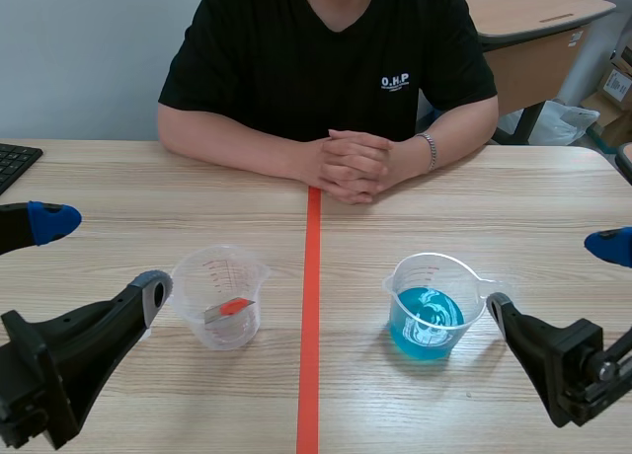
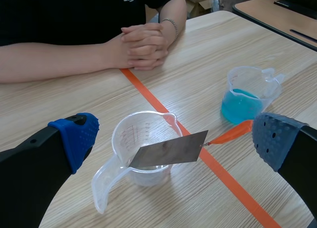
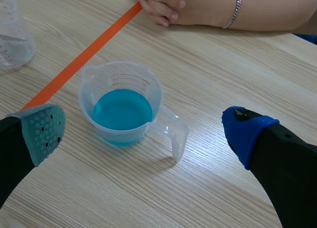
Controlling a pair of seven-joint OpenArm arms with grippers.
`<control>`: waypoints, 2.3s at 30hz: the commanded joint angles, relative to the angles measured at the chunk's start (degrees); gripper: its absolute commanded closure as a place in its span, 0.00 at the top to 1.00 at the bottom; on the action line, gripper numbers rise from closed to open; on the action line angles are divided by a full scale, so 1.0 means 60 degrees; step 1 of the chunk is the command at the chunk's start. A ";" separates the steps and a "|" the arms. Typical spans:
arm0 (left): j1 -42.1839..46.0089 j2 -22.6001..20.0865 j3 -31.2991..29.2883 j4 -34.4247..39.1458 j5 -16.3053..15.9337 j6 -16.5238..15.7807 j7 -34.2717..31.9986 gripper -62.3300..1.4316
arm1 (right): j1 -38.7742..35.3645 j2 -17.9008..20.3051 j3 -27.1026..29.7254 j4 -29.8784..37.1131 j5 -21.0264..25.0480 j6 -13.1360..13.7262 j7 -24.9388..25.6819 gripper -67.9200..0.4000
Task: Do the redox reaction experiment.
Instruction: 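Lift the metal plate out of the left beaker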
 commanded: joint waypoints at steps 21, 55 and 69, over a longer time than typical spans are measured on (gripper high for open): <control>0.0288 -0.0044 -0.0018 -0.0186 0.0178 0.0670 -0.0160 1.00 | 0.0007 0.0073 0.0073 0.0168 0.0062 -0.0025 0.0135 1.00; 0.3333 0.1840 -0.0885 -0.5071 0.0368 0.2379 -0.0940 1.00 | 0.0062 0.0076 0.0069 0.0168 -0.0353 0.0474 0.0699 1.00; 0.3013 0.2116 -0.0685 -0.5187 0.0372 0.2302 -0.0368 1.00 | 0.1912 0.0809 -0.2073 0.0168 -0.2907 0.0987 0.1122 1.00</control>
